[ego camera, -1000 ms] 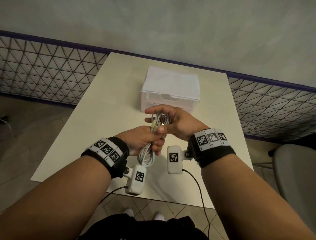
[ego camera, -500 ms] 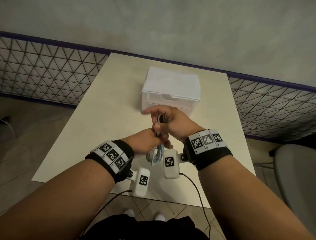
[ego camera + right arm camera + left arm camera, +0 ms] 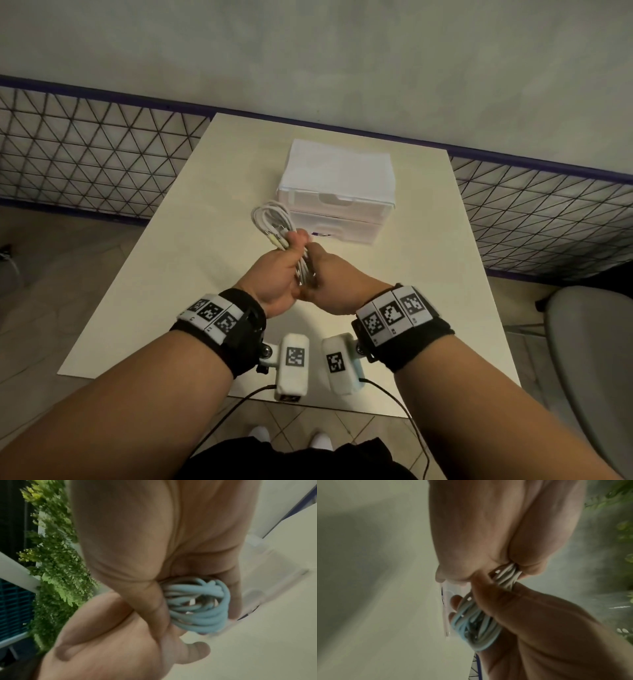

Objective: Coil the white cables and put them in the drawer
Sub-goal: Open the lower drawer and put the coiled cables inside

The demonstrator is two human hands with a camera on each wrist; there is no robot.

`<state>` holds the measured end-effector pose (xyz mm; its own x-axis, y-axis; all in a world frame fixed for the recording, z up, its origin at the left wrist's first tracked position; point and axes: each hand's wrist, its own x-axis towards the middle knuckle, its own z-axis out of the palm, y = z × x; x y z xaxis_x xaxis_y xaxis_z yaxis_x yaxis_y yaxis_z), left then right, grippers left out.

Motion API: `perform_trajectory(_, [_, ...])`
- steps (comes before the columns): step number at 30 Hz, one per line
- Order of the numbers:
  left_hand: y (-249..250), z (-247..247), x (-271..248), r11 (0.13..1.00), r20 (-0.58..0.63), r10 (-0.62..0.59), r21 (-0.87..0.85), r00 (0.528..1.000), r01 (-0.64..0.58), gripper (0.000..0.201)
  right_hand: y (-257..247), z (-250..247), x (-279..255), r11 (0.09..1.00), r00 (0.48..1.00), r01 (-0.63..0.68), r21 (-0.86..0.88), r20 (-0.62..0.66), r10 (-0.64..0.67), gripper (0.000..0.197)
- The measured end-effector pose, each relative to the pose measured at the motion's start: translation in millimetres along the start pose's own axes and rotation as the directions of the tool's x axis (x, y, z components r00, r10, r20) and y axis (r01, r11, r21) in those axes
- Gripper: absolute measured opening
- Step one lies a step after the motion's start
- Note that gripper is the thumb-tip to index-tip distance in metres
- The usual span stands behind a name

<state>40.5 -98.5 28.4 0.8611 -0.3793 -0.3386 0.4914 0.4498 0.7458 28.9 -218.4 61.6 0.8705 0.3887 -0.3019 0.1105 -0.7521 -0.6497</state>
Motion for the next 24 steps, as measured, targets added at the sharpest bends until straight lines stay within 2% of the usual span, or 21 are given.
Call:
perform_trajectory(4, [-3.8, -1.6, 2.3, 0.997, -0.024, -0.008, 0.082, 1.000, 0.010, 0.032, 3.4, -1.0, -2.4, 0.996, 1.000, -0.021, -0.089, -0.005, 0.021, 0.058])
perform_trajectory(6, [-5.0, 0.2, 1.9, 0.991, -0.063, 0.031, 0.131, 0.998, -0.022, 0.027, 3.9, -2.1, -2.3, 0.996, 0.999, -0.041, -0.081, -0.003, 0.041, 0.049])
perform_trajectory(7, [-5.0, 2.6, 1.0, 0.992, -0.082, 0.069, 0.108, 0.994, -0.059, 0.022, 4.2, -2.8, -1.6, 0.996, 0.999, -0.041, -0.073, 0.002, 0.041, 0.048])
perform_trajectory(9, [-4.4, 7.4, 0.5, 0.983, -0.161, 0.171, -0.044, 0.972, -0.180, 0.012, 4.3, -3.2, -1.2, 0.995, 0.999, -0.029, -0.099, 0.022, 0.031, 0.046])
perform_trajectory(11, [-1.7, 8.8, 2.7, 0.942, -0.305, 0.244, -0.149, 0.921, -0.299, 0.034, 5.7, -1.1, -0.8, 0.992, 0.998, -0.038, -0.122, 0.050, 0.045, 0.033])
perform_trajectory(12, [0.0, 7.8, 3.9, 0.928, -0.360, 0.279, -0.137, 0.890, -0.346, 0.045, 5.8, 0.1, -0.9, 0.992, 0.996, -0.049, -0.116, 0.063, 0.057, 0.029])
perform_trajectory(14, [3.1, 7.3, 4.6, 0.922, -0.370, 0.354, -0.018, 0.859, -0.388, 0.050, 3.7, 0.6, -0.8, 0.992, 0.993, -0.057, -0.109, 0.092, 0.067, 0.028])
perform_trajectory(17, [3.4, 7.6, 7.3, 0.908, -0.361, 0.417, 0.128, 0.834, -0.399, 0.024, 1.1, -2.8, 0.1, 0.993, 0.990, -0.059, -0.101, 0.118, 0.071, 0.030])
perform_trajectory(19, [2.9, 7.7, 10.2, 0.909, -0.383, 0.415, 0.140, 0.825, -0.392, 0.016, 0.6, -3.1, 2.3, 0.990, 0.992, -0.070, -0.125, 0.098, 0.083, 0.033])
perform_trajectory(24, [-2.4, 10.0, 16.8, 0.928, -0.409, 0.367, 0.105, 0.836, -0.356, 0.016, 1.6, 4.6, 10.0, 0.950, 0.993, -0.122, -0.287, -0.037, 0.116, 0.042])
